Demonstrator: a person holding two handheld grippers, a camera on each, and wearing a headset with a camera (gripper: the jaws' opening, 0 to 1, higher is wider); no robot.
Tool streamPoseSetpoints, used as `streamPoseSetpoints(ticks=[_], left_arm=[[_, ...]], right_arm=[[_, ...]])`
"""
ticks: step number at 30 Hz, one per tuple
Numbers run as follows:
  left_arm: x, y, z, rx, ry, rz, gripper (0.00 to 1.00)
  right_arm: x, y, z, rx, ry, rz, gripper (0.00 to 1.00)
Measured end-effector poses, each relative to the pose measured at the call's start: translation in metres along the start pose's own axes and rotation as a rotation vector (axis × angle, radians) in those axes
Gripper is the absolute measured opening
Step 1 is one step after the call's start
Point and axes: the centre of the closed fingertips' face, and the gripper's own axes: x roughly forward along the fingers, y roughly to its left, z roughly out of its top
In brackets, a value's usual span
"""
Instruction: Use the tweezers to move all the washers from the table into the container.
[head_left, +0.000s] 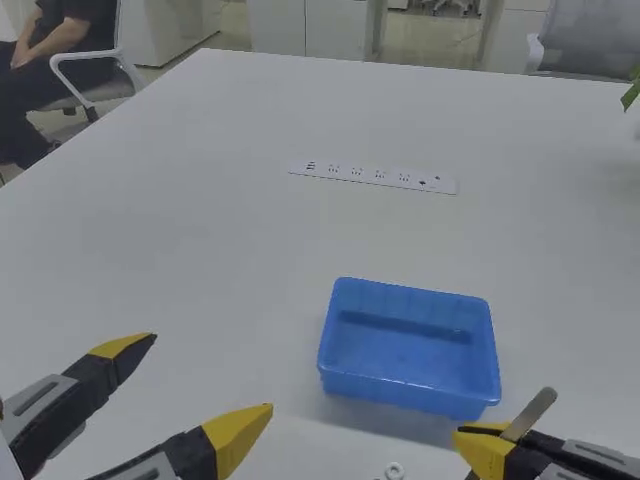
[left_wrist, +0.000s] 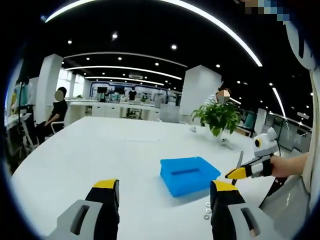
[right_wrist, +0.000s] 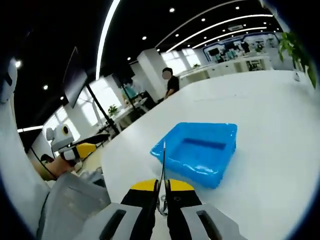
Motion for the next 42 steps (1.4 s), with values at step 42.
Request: streamPoseSetpoints(ticks=[42], left_arm=[[-0.001, -0.034, -0.042, 0.222, 0.162, -0.134, 0.99]], right_arm=[[0.064, -0.077, 0.051, -0.243, 0.024, -0.134, 0.04]])
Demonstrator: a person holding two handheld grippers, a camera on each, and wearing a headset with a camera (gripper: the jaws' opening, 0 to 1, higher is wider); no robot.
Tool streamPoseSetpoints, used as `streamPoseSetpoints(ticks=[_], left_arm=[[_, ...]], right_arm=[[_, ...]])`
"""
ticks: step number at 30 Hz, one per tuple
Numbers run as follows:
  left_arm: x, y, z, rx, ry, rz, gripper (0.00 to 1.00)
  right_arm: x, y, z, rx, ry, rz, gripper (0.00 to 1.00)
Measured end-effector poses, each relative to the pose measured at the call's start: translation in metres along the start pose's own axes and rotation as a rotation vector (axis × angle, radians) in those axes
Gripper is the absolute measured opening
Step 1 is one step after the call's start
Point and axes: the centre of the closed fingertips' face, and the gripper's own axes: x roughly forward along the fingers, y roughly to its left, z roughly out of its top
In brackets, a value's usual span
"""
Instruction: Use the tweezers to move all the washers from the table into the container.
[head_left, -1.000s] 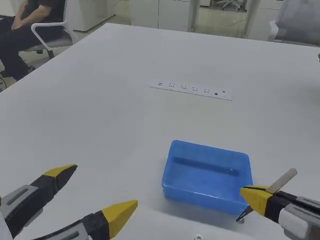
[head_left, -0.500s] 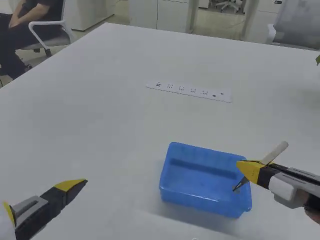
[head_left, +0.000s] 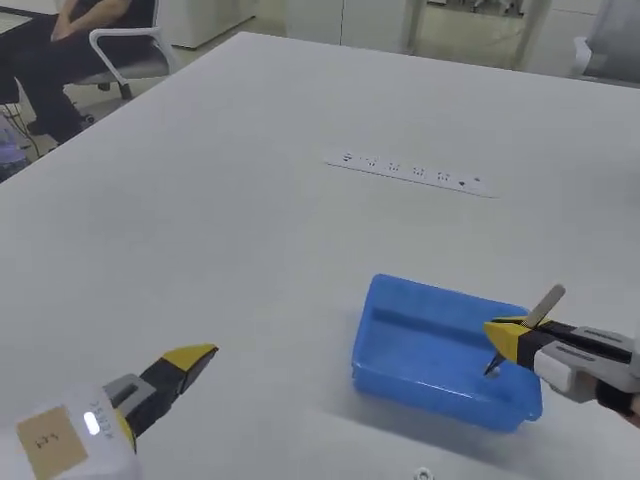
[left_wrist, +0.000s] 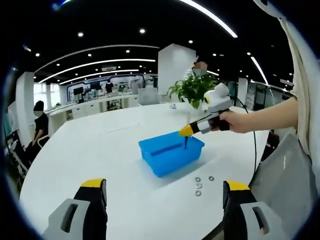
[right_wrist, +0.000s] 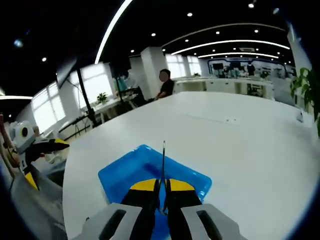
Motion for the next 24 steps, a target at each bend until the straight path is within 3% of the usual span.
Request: streamPoseSetpoints(ticks=[7, 16, 24], left_arm=[[-0.002, 0.003, 0.002, -0.029, -0.016, 0.014, 0.97], [-0.007, 0.013, 0.005, -0.009, -0.022, 0.083, 0.95], [-0.007, 0.011, 0.003, 0.012, 0.000, 0.077, 0.94]], right_arm=[[0.006, 0.000, -0.006, -0.039, 0.020, 0.008, 0.04], [0.001, 0.002, -0.006, -0.079, 0.010, 0.005, 0.04], [0.002, -0.001, -0.008, -0.068, -0.004, -0.001, 0.04]])
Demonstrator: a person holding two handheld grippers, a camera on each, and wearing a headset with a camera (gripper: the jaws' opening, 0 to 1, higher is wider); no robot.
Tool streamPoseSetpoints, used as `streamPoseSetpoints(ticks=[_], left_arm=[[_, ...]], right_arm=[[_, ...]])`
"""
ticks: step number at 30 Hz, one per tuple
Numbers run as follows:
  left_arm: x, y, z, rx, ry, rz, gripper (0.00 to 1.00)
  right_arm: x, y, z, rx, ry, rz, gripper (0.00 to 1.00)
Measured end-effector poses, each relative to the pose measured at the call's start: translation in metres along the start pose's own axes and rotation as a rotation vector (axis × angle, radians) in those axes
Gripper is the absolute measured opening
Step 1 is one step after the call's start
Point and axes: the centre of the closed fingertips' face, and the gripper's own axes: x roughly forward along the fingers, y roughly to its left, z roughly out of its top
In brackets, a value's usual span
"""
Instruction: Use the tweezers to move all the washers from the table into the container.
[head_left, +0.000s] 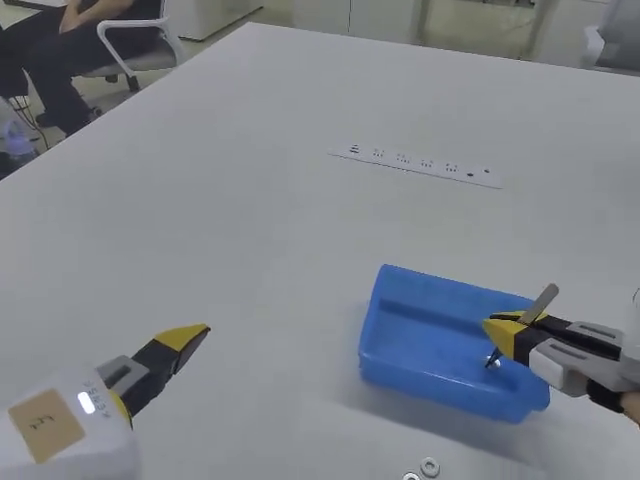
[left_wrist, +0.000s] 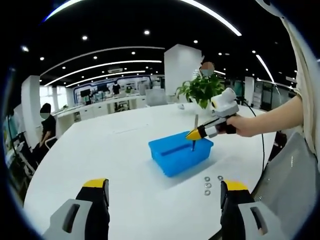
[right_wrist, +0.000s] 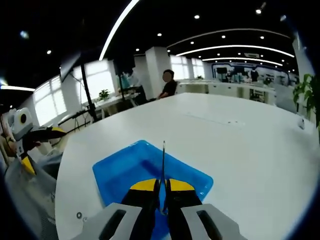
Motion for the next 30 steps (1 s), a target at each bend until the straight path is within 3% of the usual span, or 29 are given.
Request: streamPoseSetpoints(ticks=[5, 8, 13, 22, 27, 30], left_arm=[[-0.001, 0.004, 0.002, -0.022, -0.019, 0.009, 0.94], [-0.001, 0.006, 0.002, -0.033, -0.022, 0.011, 0.94], [-0.001, 0.004, 0.002, -0.037, -0.023, 0.001, 0.93], [-0.001, 0.002, 0.002, -0.041, -0.023, -0.005, 0.93], [-0.001, 0.003, 0.002, -0.048, -0.023, 0.000, 0.92], [-0.001, 0.004, 0.000, -0.058, -0.015, 0.001, 0.92]], right_arm=[[-0.002, 0.001, -0.001, -0.023, -0.004, 0.001, 0.04], [-0.007, 0.003, 0.007, 0.002, -0.034, 0.000, 0.04], [-0.026, 0.020, 0.024, 0.008, -0.086, 0.017, 0.03], [-0.048, 0.052, 0.039, 0.012, -0.141, 0.065, 0.03], [-0.055, 0.076, 0.035, 0.047, -0.145, 0.130, 0.04], [-0.056, 0.088, 0.021, 0.077, -0.116, 0.159, 0.04]])
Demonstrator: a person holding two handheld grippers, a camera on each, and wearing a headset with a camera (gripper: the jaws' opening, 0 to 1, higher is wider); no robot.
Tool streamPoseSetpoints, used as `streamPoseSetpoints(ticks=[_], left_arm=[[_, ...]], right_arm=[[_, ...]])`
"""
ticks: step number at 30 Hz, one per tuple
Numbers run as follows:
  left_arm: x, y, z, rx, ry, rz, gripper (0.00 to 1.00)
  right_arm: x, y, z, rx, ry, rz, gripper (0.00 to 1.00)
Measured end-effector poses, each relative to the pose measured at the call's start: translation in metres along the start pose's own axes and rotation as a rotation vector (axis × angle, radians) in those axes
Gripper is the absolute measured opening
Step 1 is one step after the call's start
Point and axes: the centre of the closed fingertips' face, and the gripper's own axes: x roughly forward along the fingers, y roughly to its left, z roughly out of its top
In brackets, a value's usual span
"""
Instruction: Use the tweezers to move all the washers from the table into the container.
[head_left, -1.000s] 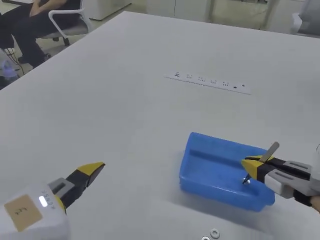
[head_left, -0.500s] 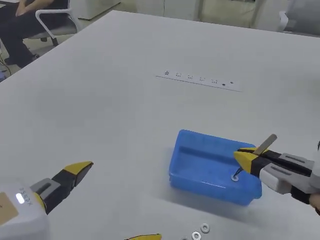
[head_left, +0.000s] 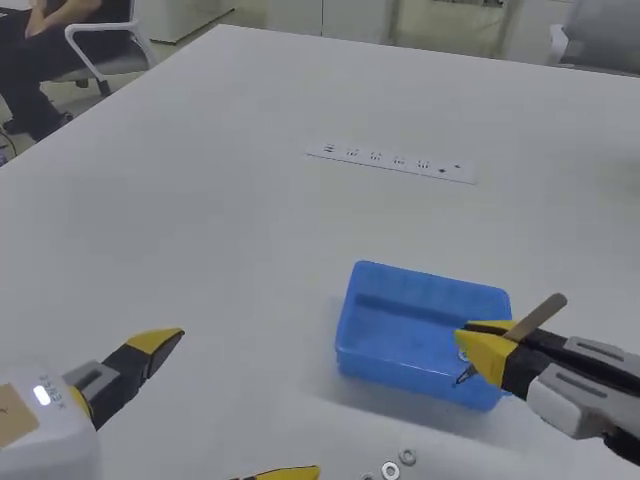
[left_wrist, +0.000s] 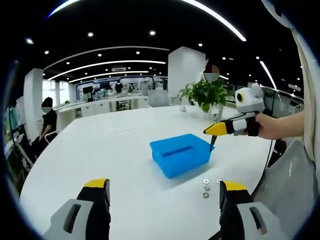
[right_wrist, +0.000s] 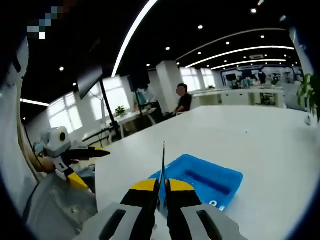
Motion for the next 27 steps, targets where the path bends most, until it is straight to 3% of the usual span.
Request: streamPoseSetpoints(ticks=[6, 11, 17, 21, 27], left_arm=[[0.000, 0.001, -0.001, 0.000, 0.003, 0.002, 0.92], [0.000, 0.001, -0.001, -0.003, 0.003, 0.000, 0.92], [0.001, 0.001, -0.002, -0.007, 0.006, 0.001, 0.92], [0.002, 0.000, -0.003, -0.007, 0.009, -0.007, 0.91], [0.002, 0.001, -0.002, -0.003, 0.007, -0.002, 0.90]], right_arm=[[-0.001, 0.011, -0.033, 0.081, 0.045, -0.001, 0.04], [-0.002, 0.008, -0.052, 0.134, 0.066, -0.018, 0.04], [-0.001, 0.004, -0.064, 0.201, 0.070, -0.029, 0.04], [-0.003, 0.001, -0.071, 0.185, 0.093, -0.057, 0.04], [-0.003, 0.000, -0.076, 0.199, 0.103, -0.056, 0.04]])
